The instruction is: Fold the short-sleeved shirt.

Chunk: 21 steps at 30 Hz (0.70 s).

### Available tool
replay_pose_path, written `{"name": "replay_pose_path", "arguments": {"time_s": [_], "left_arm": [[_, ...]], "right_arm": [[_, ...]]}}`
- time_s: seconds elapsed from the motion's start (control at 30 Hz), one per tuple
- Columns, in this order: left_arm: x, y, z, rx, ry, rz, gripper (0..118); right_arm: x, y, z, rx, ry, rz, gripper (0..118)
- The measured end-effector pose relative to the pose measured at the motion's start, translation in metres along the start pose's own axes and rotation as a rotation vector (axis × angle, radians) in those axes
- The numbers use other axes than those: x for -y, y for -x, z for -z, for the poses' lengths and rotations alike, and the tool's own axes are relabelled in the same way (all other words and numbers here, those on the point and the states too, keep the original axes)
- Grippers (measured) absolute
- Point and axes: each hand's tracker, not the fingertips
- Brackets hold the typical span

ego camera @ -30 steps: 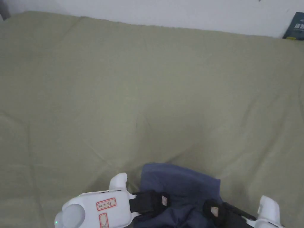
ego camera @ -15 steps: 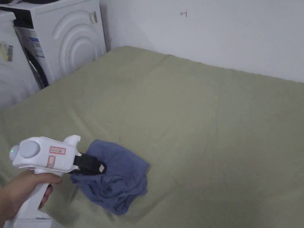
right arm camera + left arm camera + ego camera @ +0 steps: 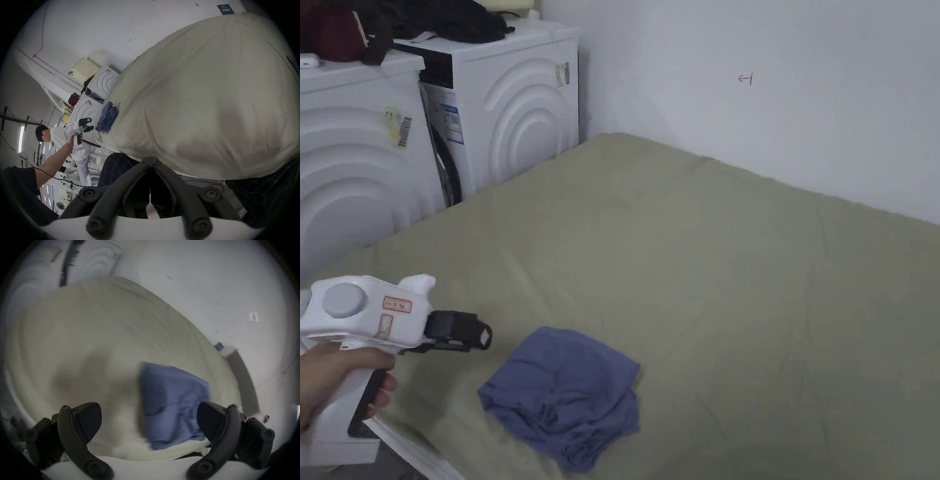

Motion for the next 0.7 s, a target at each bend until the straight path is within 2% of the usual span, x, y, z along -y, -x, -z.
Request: {"name": "replay_pose_path", "arguments": {"time_s": [0.03, 0.07, 0.1, 0.13, 0.17, 0.2, 0.27, 0.33, 0.47, 0.53, 0.6, 0.7], "left_arm": [[0.002, 0.003, -0.003, -0.078, 0.019, -0.004, 116], [0.006, 0.005, -0.004, -0.143, 0.006, 0.008, 107], [0.010, 0.000, -0.009, -0.205, -0.026, 0.048, 61], [0.016, -0.012, -0.011, -0.291, -0.050, 0.103, 6], [0.026, -0.029, -0.016, -0.399, -0.106, 0.154, 4], [0.034, -0.043, -0.019, -0.384, -0.139, 0.215, 4], [0.053, -0.087, -0.041, -0.257, -0.247, 0.212, 4], [0.071, -0.143, -0.065, -0.200, -0.404, 0.262, 4], [0.106, -0.269, -0.117, -0.100, -0.703, 0.531, 4], [0.122, -0.322, -0.142, -0.018, -0.767, 0.640, 4], [0.148, -0.377, -0.170, 0.050, -0.884, 0.693, 4], [0.173, -0.431, -0.200, 0.103, -0.909, 0.721, 4]], "right_arm": [[-0.001, 0.003, -0.001, 0.001, -0.004, -0.012, 0], [-0.002, 0.007, -0.002, 0.004, -0.011, -0.029, 0], [-0.004, 0.008, -0.006, 0.017, -0.021, -0.051, 0], [-0.006, 0.011, -0.009, 0.053, -0.036, -0.084, 0], [-0.009, 0.015, -0.014, 0.083, -0.053, -0.118, 0], [-0.015, 0.019, -0.021, 0.113, -0.074, -0.159, 0], [-0.029, 0.025, -0.038, 0.175, -0.127, -0.230, 0], [-0.049, 0.033, -0.060, 0.233, -0.185, -0.301, 0], [-0.093, 0.072, -0.121, 0.372, -0.410, -0.496, 1], [-0.108, 0.096, -0.152, 0.431, -0.524, -0.580, 1], [-0.111, 0.117, -0.183, 0.490, -0.641, -0.615, 1], [-0.110, 0.132, -0.220, 0.443, -0.787, -0.593, 1]]}}
